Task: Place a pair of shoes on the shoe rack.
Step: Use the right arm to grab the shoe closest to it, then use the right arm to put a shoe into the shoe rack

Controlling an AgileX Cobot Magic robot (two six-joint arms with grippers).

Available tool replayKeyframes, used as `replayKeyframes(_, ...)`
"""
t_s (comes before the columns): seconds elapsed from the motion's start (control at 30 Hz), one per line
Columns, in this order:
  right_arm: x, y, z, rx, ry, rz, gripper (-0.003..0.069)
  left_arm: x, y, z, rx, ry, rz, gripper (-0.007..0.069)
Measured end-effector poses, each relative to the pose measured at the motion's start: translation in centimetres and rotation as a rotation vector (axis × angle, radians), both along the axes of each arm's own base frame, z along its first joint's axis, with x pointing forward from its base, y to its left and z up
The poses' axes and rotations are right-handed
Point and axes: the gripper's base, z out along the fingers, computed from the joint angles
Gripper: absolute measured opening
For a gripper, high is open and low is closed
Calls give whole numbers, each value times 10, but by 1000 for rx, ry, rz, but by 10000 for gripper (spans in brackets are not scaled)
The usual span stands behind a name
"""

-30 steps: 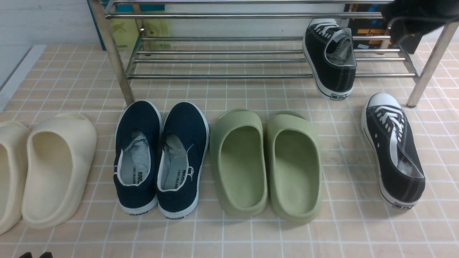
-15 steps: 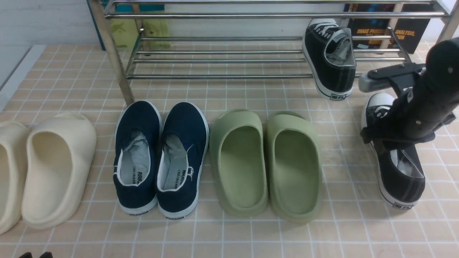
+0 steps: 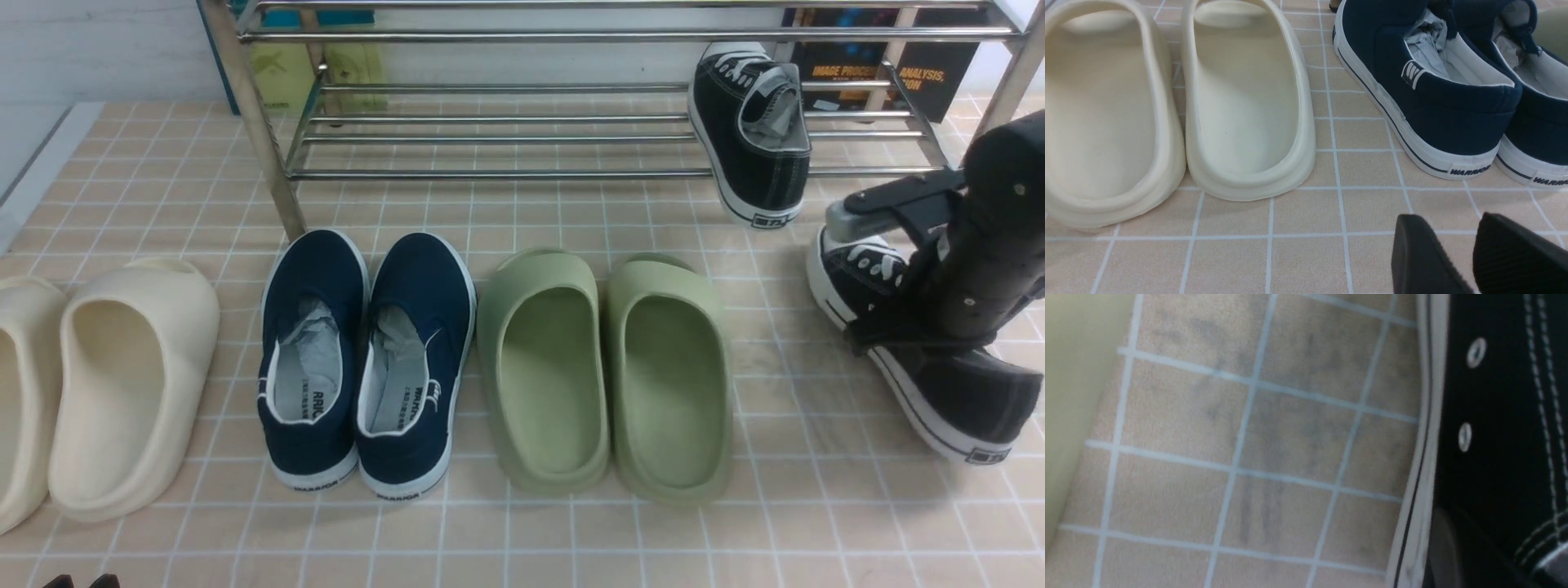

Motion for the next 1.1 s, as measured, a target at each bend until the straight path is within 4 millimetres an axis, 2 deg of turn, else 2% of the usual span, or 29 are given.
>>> replayKeyframes(0.23, -13, -3, 69, 37, -166, -8, -6, 0, 0, 0, 0, 0, 0, 239)
replayKeyframes(0.3, -13, -3, 75, 37, -180, -8, -6, 0, 0, 0, 0, 0, 0, 239)
replayKeyframes(0.5, -10, -5, 72, 5, -176, 0, -6, 0, 0, 0, 0, 0, 0, 239)
replayKeyframes(0.67, 1, -5, 65, -16, -214, -4, -6, 0, 0, 0, 0, 0, 0, 239)
replayKeyframes(0.87, 22, -4, 64, -23, -288, -52, -6, 0, 0, 0, 0, 0, 0, 239)
replayKeyframes(1.1, 59, 2, 61, -29, -343, -57, -4, 0, 0, 0, 0, 0, 0, 239)
